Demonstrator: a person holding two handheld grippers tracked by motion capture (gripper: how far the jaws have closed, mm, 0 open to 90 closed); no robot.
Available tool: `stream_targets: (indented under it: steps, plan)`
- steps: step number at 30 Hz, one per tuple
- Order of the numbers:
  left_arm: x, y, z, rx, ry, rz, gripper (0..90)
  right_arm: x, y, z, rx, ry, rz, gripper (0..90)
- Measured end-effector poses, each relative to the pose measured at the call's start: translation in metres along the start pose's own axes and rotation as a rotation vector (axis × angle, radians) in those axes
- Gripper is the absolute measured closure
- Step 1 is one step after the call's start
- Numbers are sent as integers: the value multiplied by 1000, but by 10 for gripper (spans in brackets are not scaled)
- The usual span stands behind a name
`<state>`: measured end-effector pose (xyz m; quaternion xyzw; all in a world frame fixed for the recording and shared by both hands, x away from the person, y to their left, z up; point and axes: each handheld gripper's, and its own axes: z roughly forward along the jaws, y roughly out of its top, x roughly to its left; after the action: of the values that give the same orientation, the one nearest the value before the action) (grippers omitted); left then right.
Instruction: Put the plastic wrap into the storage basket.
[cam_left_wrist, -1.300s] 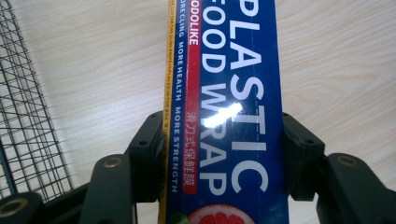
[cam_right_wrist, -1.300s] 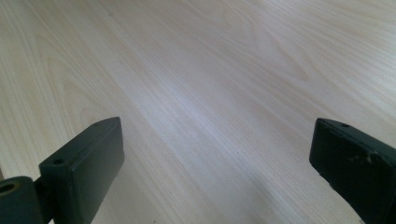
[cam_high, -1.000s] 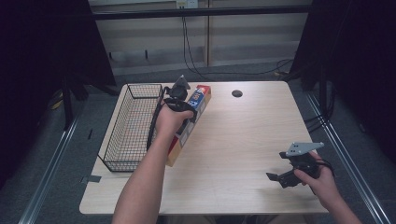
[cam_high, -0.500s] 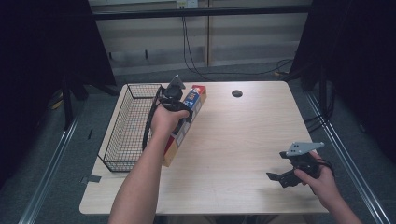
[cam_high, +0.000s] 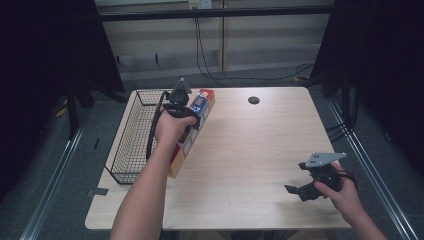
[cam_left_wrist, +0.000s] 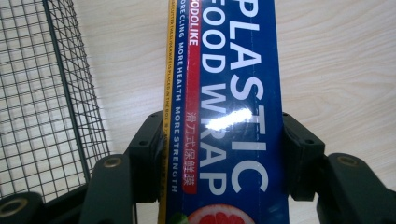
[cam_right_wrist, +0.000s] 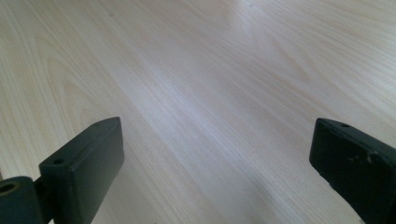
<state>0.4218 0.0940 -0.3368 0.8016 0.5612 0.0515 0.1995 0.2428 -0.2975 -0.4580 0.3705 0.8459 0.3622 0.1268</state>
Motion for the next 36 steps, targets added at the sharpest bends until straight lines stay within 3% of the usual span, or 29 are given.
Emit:
stream_targets:
  steps: [36]
  plan:
    - [30,-10,-21,-7,44,-67,432,2,1,1,1,3,-10,31]
